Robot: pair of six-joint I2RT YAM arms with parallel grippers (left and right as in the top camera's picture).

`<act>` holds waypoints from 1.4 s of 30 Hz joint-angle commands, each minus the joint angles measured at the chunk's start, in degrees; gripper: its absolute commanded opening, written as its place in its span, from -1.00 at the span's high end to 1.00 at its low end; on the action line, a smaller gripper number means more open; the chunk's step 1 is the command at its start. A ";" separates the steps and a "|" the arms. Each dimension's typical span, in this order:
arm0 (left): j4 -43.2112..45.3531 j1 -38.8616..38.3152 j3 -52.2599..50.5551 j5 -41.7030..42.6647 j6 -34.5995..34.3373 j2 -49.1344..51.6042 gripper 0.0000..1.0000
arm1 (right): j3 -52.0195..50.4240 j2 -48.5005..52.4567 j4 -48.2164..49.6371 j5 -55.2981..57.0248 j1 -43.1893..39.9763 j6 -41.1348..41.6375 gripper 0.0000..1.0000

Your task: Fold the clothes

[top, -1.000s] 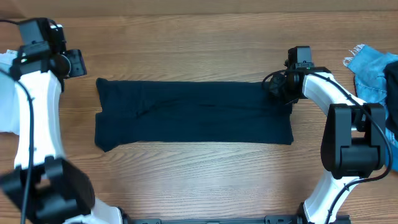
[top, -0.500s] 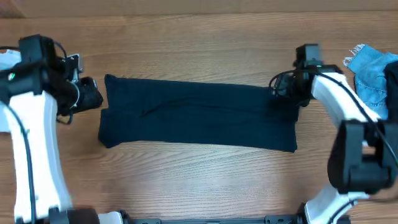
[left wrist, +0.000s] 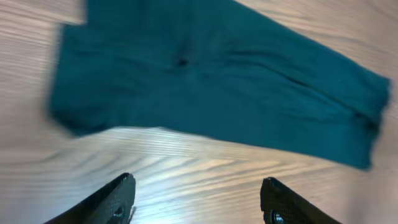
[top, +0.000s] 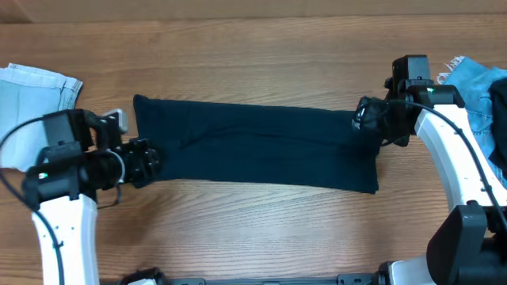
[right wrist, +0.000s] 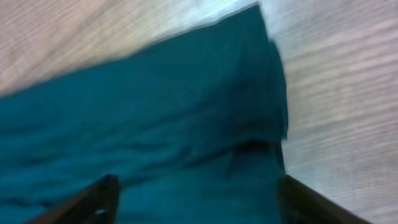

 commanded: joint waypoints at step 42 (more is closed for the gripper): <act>17.11 -29.16 2.03 -10.58 4.44 -0.63 0.03 | -34.05 -0.46 21.42 5.49 -6.01 10.64 0.74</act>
